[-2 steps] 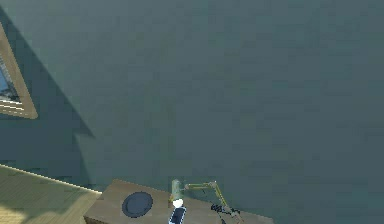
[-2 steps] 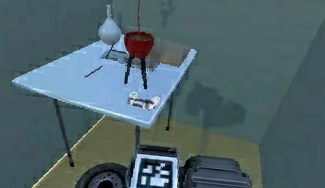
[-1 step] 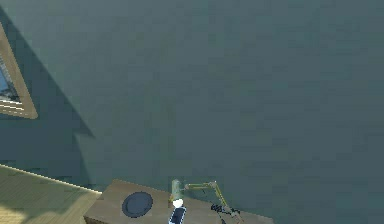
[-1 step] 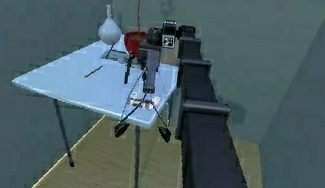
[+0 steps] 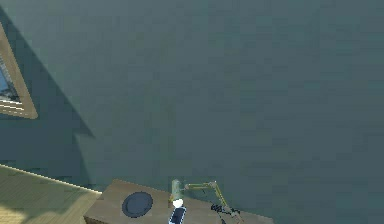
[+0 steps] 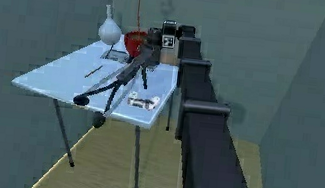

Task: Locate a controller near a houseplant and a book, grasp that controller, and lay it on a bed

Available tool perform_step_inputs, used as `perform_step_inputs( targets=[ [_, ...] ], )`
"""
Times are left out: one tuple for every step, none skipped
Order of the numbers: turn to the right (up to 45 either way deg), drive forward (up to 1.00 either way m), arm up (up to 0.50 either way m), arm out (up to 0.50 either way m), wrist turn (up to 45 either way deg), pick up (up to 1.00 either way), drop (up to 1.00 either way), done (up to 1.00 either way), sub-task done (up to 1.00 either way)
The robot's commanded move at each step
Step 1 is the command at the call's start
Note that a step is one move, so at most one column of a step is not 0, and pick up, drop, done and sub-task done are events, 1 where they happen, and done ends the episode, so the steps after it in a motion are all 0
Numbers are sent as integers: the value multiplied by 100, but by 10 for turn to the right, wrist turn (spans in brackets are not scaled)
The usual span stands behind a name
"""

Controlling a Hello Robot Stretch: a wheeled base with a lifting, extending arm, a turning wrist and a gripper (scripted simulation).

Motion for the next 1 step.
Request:
perform_step_inputs(
  targets=[
    [0,0,0,0,450,0,0,0,0]
  ],
)
